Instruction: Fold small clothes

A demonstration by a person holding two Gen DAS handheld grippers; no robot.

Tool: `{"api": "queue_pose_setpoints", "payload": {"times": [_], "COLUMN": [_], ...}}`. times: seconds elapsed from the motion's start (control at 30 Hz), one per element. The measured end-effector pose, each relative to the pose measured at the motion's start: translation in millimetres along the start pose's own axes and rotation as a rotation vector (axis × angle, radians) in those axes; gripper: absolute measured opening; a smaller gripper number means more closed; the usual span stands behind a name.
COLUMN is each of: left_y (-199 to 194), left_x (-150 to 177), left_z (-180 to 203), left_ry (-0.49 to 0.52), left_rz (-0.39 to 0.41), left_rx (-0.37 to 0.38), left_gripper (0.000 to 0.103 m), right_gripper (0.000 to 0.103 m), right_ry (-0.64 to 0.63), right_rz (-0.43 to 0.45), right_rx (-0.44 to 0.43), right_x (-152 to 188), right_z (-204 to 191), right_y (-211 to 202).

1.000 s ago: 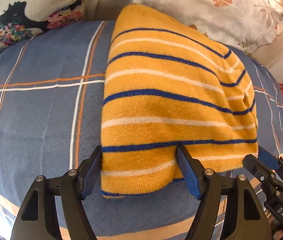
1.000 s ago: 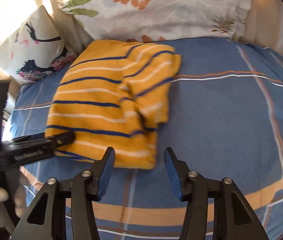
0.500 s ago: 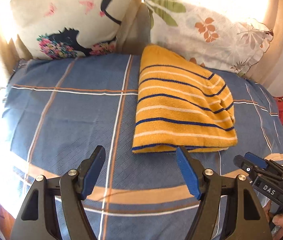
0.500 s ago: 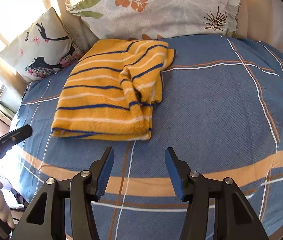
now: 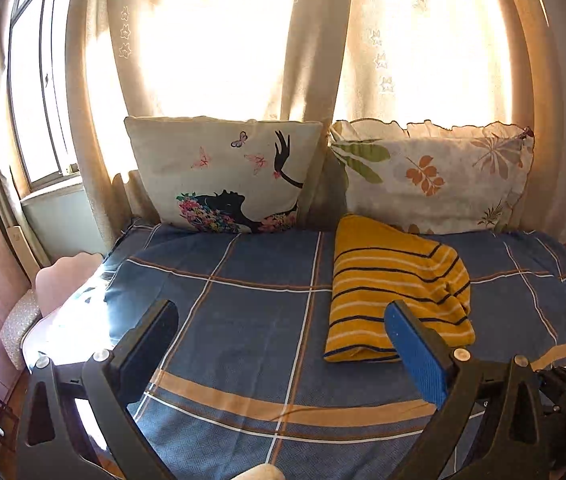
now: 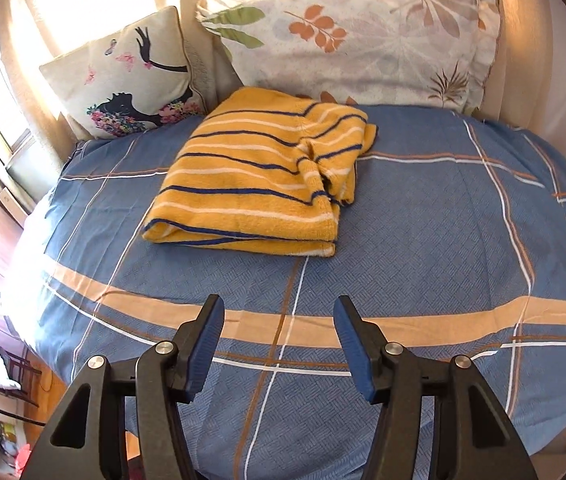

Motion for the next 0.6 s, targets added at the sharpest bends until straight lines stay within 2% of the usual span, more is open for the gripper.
{"api": "queue_pose_setpoints", "payload": {"times": [0.07, 0.23, 0.6], "left_y": [0.4, 10.7, 31.2], "left_x": [-1.1, 12.6, 56.2], "left_z": [0.2, -0.3, -15.1], "left_ry": [-0.005, 0.015, 0.002], "left_rz": [-0.02, -0.097, -0.278], "left_rx": [0.032, 0.029, 0.029], "left_gripper": [0.103, 0.103, 0.103], "right_gripper": [0.063, 0.066, 0.068], "right_ry": [-0.004, 0.004, -0.024], "right_rz": [0.012, 0.018, -0.059], "right_rx": [0.014, 0.033, 0.048], "right_x": [-0.2, 3.3, 20.8], "right_z": [-2.4, -6.6, -29.5], "right_y": [-5.5, -14.6, -2.1]}}
Point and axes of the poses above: each gripper's, at about its wrist camera, not at the fingertips, and y roughly the way its jaws point, z to its right, x to its underside, the point moved 4 cm from there along y, roughly the way its jaws point, and after that the axes turned 9 degrees about -y, right-handed, at the moved point
